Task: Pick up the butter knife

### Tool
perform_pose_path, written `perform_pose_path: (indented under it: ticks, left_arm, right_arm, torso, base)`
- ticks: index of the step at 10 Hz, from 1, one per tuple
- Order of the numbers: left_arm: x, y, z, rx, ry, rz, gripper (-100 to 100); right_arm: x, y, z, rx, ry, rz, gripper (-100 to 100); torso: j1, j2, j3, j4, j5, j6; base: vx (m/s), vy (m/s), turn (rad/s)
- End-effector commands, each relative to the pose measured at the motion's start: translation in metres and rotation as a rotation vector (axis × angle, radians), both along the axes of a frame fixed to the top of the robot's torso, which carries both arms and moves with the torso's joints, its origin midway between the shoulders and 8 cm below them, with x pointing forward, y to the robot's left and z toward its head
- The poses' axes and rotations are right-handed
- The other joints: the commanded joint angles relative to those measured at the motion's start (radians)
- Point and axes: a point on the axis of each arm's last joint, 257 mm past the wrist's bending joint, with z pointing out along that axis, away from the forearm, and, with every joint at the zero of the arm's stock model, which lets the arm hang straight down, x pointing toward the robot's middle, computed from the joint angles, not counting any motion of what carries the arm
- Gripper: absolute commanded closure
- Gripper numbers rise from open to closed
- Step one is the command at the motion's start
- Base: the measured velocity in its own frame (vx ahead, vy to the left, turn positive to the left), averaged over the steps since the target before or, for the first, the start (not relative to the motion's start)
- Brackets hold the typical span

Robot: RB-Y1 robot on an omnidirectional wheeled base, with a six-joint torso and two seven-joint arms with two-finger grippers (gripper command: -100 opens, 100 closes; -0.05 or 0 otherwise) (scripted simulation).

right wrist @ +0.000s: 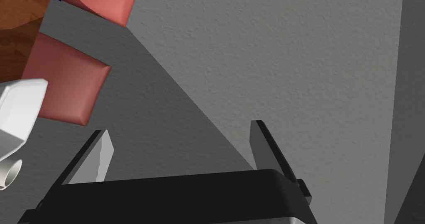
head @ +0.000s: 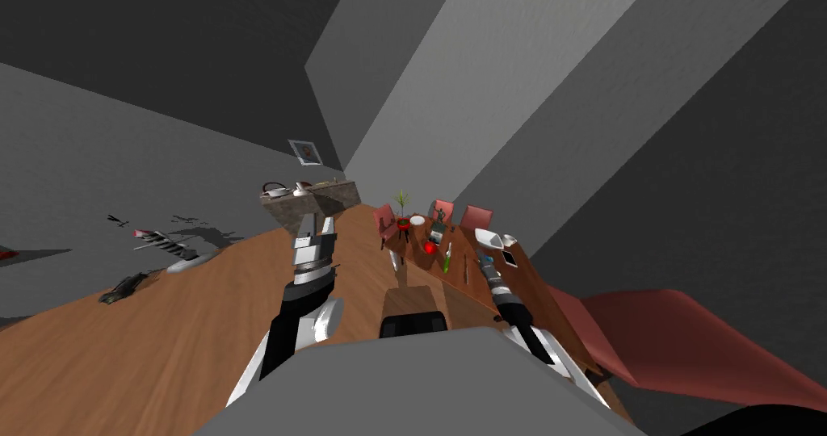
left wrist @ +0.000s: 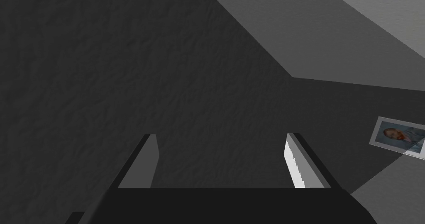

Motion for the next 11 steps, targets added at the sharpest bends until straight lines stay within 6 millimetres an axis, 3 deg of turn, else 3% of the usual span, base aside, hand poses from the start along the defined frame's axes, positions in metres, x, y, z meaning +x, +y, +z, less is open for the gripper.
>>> perform_pose_path:
  ticks: [1, 6, 7, 9, 11]
  left_arm:
    - [0.000, 0.000, 0.000, 0.000, 0.000, 0.000, 0]
    - [0.000, 0.000, 0.000, 0.000, 0.000, 0.000, 0]
    - [0.000, 0.000, 0.000, 0.000, 0.000, 0.000, 0]
    - [0.000, 0.000, 0.000, 0.000, 0.000, 0.000, 0]
    - [0.000, 0.000, 0.000, 0.000, 0.000, 0.000, 0]
  right_arm:
    - [-0.005, -0.015, -0.024, -0.026, 0.065, -0.029, -100]
    - [-0.031, -0.047, -0.087, -0.050, 0.232, -0.099, -100]
    - [-0.041, -0.060, -0.108, -0.065, 0.293, -0.129, -100]
    - [-0.045, -0.061, -0.114, -0.060, 0.306, -0.132, -100]
    - [-0.066, -0.086, -0.151, -0.083, 0.422, -0.192, -100]
  torso:
    - [0.000, 0.000, 0.000, 0.000, 0.000, 0.000]
    - [0.000, 0.000, 0.000, 0.000, 0.000, -0.001]
    - [-0.001, 0.000, 0.000, 0.000, 0.000, 0.000]
    - [-0.001, 0.000, 0.000, 0.000, 0.000, 0.000]
    - [-0.001, 0.000, 0.000, 0.000, 0.000, -0.001]
  base:
    - [0.017, 0.016, 0.305]
    - [0.014, 0.007, 0.215]
    - [0.014, -0.005, 0.305]
    - [0.007, -0.010, 0.073]
    - [0.007, -0.017, 0.343]
